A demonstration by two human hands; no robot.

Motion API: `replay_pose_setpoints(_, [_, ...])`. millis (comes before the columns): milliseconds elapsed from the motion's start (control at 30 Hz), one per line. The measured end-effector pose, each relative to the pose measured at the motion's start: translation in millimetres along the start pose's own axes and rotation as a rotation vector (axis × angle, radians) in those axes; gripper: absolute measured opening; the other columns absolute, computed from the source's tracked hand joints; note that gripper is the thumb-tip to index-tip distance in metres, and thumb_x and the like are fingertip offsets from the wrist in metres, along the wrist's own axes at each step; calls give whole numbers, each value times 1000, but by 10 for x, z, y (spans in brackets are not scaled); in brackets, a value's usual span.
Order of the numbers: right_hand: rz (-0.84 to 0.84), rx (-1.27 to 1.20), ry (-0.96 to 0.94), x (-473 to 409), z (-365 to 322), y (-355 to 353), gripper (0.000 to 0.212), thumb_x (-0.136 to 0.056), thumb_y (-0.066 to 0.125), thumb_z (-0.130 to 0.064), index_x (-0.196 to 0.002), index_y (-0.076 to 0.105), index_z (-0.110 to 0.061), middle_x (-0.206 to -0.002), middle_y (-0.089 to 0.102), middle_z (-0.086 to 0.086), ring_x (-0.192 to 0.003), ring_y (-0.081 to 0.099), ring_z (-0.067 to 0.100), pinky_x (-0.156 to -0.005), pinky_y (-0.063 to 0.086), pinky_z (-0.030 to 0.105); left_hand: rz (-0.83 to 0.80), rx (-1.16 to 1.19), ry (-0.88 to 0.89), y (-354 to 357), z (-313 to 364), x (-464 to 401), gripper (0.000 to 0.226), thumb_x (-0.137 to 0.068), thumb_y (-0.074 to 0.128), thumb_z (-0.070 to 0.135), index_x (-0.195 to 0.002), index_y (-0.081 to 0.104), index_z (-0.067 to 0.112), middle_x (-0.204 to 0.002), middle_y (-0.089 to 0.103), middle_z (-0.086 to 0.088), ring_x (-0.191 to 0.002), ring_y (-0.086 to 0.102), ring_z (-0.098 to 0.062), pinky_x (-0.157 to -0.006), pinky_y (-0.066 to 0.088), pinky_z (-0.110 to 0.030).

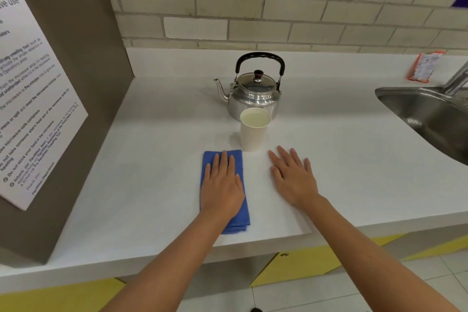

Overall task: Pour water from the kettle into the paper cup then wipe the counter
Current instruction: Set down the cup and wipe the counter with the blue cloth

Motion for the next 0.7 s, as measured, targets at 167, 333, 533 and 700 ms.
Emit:
replay_pose_setpoints(167, [18,-7,12,2,-7,32,50,-98,17,-39,-148,12,-39,-159,6,-11,-147,-3,16,-119,-2,44,22,-48,-186,-203,-452,-427,52,-97,22,23,-145,10,8,-157,10,-10,-144,7,-26,-119,6,-42])
replay_pose_setpoints(333, [13,21,5,-4,-2,33,50,-98,16,-39,-148,9,-38,-160,5,-10,-147,-5,17,-119,-2,44,10,-5,-92,-75,-158,-382,54,-96,24,21,-145,8,8,-157,8,-10,-145,6,-25,-119,4,-39])
replay_pose_setpoints(533, [19,2,4,-9,12,45,50,-98,16,-40,-148,10,-40,-159,5,-11,-147,-5,16,-119,-3,43,60,-52,-124,-212,-709,-312,53,-95,27,21,-145,16,8,-156,15,-10,-144,12,-24,-117,8,-40])
replay_pose_setpoints(700, [22,3,10,-15,12,49,50,-98,16,-40,-148,10,-40,-159,4,-12,-147,-5,16,-119,-3,44,-7,-76,-238,-354,-961,-779,52,-97,22,21,-145,11,6,-157,10,-10,-144,7,-27,-118,6,-42])
Point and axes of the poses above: each hand's wrist, its own x-axis away from the middle knuckle, its own y-axis out of the palm, z = x × y, the point moved 5 cm from there along -x, towards the middle knuckle
